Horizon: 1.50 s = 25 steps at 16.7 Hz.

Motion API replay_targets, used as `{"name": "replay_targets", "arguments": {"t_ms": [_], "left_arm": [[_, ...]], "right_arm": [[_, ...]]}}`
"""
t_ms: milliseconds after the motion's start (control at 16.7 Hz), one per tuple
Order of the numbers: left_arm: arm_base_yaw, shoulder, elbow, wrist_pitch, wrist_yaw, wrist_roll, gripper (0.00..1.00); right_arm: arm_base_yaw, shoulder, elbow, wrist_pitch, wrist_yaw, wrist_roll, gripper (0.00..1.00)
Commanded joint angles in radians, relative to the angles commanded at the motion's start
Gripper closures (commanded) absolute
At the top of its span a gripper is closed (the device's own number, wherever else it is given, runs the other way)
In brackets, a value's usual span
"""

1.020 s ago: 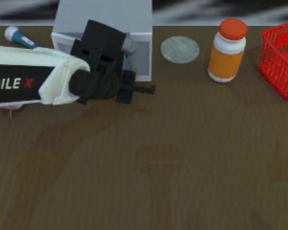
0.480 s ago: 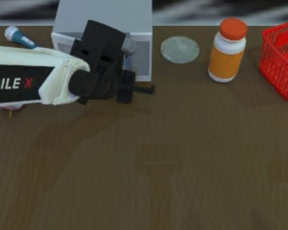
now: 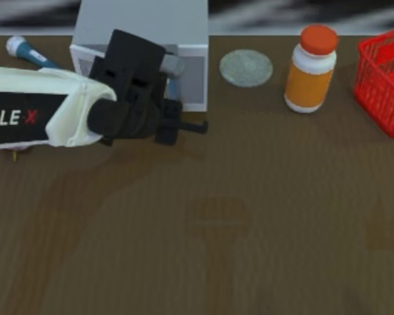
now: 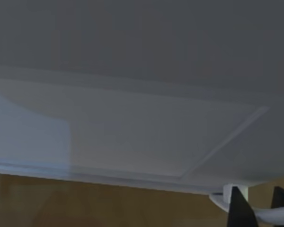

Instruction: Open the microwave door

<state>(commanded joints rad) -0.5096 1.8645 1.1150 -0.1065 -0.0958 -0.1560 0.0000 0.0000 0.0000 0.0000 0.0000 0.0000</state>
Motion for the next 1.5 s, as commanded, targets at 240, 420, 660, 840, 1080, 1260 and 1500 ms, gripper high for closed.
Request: {"name": "replay_targets", "arguments": {"t_ms": [240,420,660,840,1080,1260,1500], "left_arm": [[0.009,-0.010,-0.020,0.005,0.016,0.023,1.00],[0.009,-0.010,-0.020,0.005,0.016,0.023,1.00],[0.009,-0.010,-0.020,0.005,0.016,0.023,1.00],[0.009,-0.010,-0.020,0.005,0.016,0.023,1.00],[0.009,-0.010,-0.020,0.005,0.016,0.023,1.00],[0.009,-0.010,-0.020,0.005,0.016,0.023,1.00],[0.009,-0.010,-0.020,0.005,0.016,0.023,1.00]], "right_arm": [[0.000,0.000,0.000,0.000,0.000,0.000,0.00],[0.000,0.000,0.000,0.000,0.000,0.000,0.00],[0.000,0.000,0.000,0.000,0.000,0.000,0.00],[0.000,0.000,0.000,0.000,0.000,0.000,0.00],[0.000,0.000,0.000,0.000,0.000,0.000,0.00],[0.000,0.000,0.000,0.000,0.000,0.000,0.00],[0.000,0.000,0.000,0.000,0.000,0.000,0.00]]}}
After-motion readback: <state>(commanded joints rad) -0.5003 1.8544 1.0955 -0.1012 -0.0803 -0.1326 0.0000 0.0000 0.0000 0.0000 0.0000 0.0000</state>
